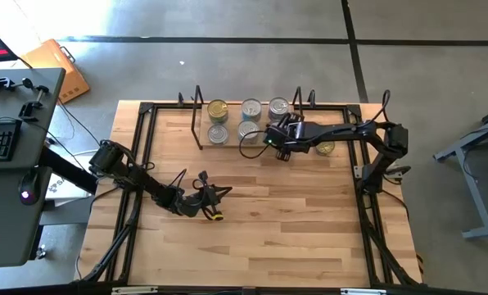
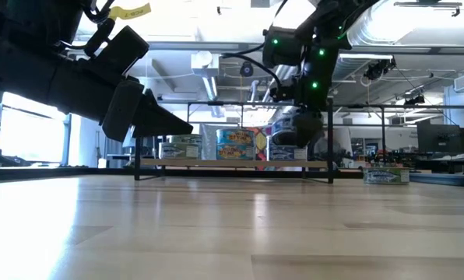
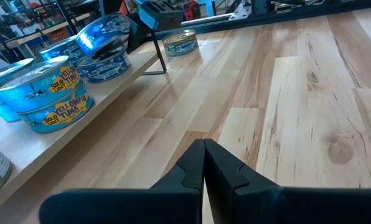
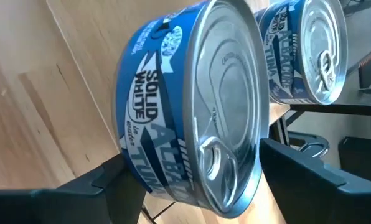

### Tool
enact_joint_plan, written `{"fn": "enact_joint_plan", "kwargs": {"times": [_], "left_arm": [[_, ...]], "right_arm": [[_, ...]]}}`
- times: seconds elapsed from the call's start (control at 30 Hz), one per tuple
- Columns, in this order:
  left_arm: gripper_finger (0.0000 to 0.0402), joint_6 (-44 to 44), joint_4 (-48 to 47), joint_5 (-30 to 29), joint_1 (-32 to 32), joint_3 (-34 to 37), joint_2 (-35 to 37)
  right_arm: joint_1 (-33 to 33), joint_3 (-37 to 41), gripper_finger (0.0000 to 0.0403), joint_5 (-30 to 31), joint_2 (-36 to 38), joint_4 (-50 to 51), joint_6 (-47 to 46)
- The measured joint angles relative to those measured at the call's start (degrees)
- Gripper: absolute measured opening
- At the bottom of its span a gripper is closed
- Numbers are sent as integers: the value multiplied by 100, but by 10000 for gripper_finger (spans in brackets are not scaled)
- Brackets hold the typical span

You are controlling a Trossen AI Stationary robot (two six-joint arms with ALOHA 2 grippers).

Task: Stack canned seafood by type on shelf
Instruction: Stack the blue tuna can on top of the blue tuna can on the shelf

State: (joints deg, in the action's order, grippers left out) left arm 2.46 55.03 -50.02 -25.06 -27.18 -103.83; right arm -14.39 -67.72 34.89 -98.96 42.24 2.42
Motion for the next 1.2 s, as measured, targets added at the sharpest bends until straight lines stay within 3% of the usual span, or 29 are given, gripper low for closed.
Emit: {"fn": "enact_joint_plan", "kwargs": {"times": [0.23, 0.83, 1.2], "left_arm": [[0, 32, -1, 0, 0, 0, 0], [0, 44, -45, -2, 1, 0, 0], [0, 50, -44, 1, 0, 0, 0]], "right_arm": [[7, -2, 274, -165, 4, 4, 135], [7, -2, 88, -362, 4, -122, 557], [7, -192, 49, -335, -2, 246, 621]]}}
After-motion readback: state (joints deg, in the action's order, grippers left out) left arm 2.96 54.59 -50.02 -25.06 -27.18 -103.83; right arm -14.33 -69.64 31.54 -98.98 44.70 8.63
